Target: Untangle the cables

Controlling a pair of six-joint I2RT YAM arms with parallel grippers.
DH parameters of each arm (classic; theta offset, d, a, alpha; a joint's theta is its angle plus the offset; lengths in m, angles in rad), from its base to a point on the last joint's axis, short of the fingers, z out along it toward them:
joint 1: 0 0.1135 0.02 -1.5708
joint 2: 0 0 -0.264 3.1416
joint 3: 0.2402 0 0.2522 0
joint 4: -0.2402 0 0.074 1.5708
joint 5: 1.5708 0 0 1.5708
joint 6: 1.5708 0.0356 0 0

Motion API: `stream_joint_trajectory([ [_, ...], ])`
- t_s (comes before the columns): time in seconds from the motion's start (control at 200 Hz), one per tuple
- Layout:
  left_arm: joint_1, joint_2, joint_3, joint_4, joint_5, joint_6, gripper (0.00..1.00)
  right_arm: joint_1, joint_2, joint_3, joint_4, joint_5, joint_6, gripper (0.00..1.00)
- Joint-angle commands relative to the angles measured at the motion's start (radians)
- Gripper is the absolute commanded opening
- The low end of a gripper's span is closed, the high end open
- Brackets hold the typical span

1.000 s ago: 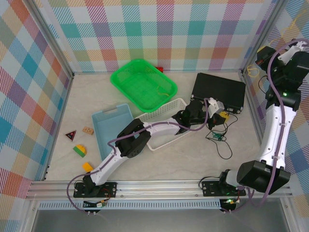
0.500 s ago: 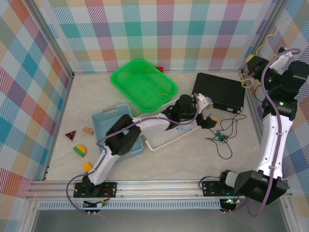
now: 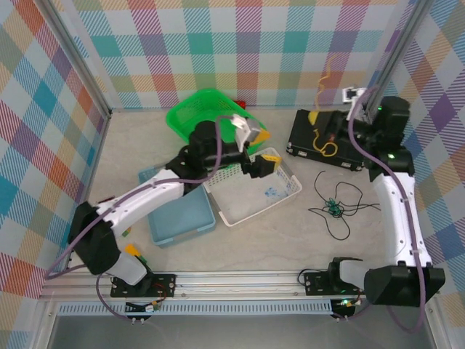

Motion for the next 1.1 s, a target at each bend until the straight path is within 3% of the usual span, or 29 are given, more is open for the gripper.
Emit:
stream_joint_trajectory([
  [0.0, 0.059, -0.095, 0.027, -0.092, 0.005, -0.046, 0.95, 0.089, 0.054, 0.03, -0.102, -0.052, -0.122, 0.0],
  [0.245, 0.204, -0.102, 0.033, 0.054, 0.154, -0.341, 0.93, 0.257, 0.2, 0.097, -0.159, -0.181, -0.239, 0.0],
  [0.355, 0.213, -0.088, 0.047, 0.03, 0.205, -0.334, 0.92, 0.298, 0.245, 0.134, -0.164, -0.222, -0.254, 0.0],
  [0.745, 0.217, -0.055, 0.106, -0.121, 0.133, -0.269, 0.81, 0.364, 0.257, 0.148, -0.186, -0.238, -0.283, 0.0],
  [0.995, 0.216, -0.033, 0.107, -0.039, 0.14, -0.322, 0.67, 0.409, 0.246, 0.115, -0.175, -0.237, -0.288, 0.0],
  [1.095, 0.216, -0.029, 0.1, -0.019, 0.136, -0.319, 0.53, 0.417, 0.237, 0.104, -0.162, -0.246, -0.276, 0.0],
])
